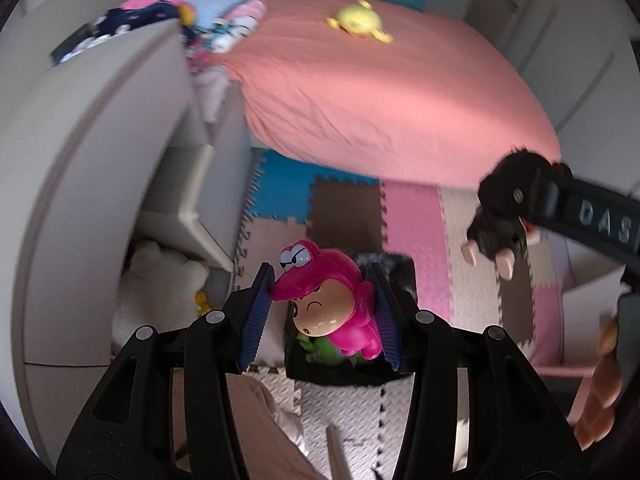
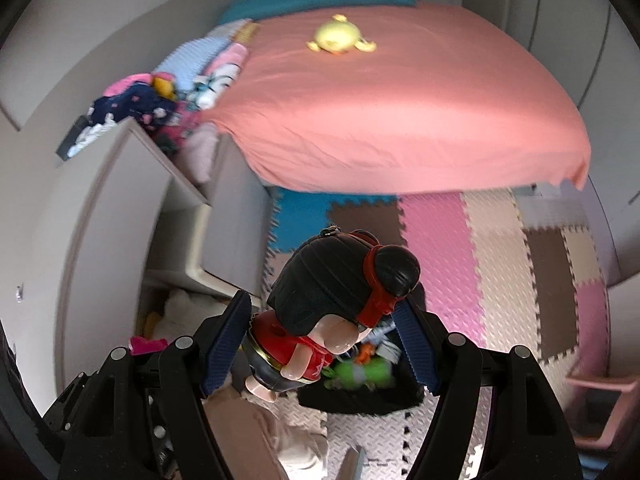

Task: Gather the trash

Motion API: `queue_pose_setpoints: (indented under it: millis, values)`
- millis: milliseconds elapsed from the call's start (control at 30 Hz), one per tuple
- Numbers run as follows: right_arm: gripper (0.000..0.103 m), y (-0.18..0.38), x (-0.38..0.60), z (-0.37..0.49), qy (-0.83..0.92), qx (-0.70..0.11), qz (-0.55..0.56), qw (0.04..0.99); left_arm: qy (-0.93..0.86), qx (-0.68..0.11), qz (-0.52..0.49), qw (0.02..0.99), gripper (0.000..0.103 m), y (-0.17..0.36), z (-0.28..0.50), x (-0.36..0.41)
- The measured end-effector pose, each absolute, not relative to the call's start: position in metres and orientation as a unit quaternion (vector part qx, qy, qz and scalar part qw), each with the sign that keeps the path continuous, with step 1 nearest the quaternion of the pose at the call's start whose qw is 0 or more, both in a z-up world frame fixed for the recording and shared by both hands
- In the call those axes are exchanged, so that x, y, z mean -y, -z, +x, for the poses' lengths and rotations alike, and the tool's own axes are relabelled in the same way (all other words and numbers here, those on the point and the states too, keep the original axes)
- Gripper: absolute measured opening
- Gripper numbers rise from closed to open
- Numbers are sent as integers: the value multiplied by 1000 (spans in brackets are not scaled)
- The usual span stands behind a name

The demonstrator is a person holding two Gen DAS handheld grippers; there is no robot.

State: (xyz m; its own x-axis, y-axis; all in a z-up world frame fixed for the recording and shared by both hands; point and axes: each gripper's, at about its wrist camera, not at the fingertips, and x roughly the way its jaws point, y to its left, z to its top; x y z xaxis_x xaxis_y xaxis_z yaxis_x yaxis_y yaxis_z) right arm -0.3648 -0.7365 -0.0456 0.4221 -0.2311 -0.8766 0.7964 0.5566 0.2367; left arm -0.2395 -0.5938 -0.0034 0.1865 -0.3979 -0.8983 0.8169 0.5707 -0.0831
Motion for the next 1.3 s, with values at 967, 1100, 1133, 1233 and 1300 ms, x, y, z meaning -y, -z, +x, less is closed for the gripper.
queue_pose_setpoints:
  millis: [967,1100,1133,1233,1300]
  values:
    - [85,54,725,-327,330,-461,319,760,415,-499,223,727,97,19,-220,579]
    - [85,33,706,-297,313,-459,293,778,402,-493,212,742,97,7,-198,562]
    - [85,27,700,-289,307,-458,286,784,396,-490,206,749,97,1,-188,554]
    - [85,10,685,-262,288,-456,269,798,380,-482,188,766,97,-14,-166,533]
    - [85,-3,670,-241,272,-451,255,811,368,-476,175,779,97,-25,-150,519]
